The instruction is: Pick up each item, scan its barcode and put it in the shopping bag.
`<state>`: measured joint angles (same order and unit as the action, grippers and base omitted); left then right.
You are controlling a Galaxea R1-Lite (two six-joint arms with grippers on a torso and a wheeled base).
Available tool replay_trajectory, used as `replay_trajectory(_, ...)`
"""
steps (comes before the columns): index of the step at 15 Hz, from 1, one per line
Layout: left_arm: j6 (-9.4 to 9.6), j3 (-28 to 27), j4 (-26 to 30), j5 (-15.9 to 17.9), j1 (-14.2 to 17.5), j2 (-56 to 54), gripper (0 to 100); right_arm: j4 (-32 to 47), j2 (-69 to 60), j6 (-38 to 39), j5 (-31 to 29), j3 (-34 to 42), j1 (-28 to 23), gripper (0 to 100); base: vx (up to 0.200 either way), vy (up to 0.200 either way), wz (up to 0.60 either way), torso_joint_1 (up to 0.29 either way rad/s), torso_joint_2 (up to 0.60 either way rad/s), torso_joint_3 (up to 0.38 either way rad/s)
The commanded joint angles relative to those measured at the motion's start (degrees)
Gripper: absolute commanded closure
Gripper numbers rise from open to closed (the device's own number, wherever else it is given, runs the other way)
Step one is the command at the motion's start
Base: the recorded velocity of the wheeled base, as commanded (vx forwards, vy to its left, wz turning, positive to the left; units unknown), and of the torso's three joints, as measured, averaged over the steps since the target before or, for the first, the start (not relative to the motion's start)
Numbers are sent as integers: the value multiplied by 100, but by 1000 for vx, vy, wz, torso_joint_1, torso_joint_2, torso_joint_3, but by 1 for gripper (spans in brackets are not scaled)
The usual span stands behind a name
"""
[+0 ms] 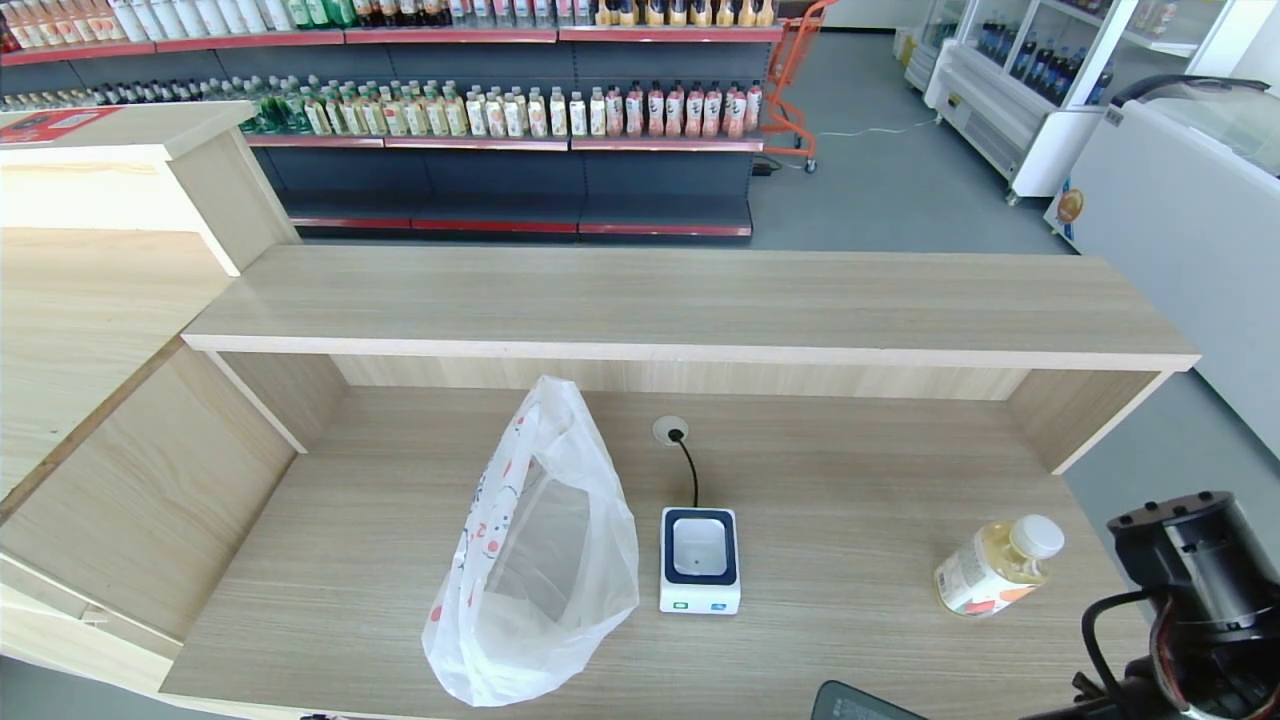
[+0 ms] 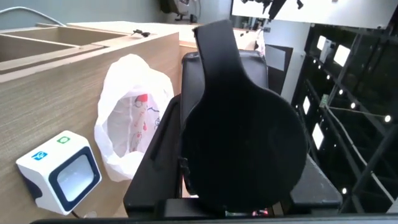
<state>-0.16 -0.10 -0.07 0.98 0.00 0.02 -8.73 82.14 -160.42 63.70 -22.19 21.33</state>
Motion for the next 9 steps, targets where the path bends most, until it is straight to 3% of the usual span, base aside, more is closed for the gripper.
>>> replay_trajectory(1,-2,1,-1,-1,0,-2,0,3,4,-458,2,4,-59,100,0,0,0,0,0,0)
replay_trajectory(7,-2,1,-1,-1,0,-2,0,20,21,-368,2,-5,-77,100,0,0,0,0,0,0)
replay_trajectory(9,-2,1,-1,-1,0,-2,0,-15,311,960,-33,-31,-349,100,0,0,0,0,0,0)
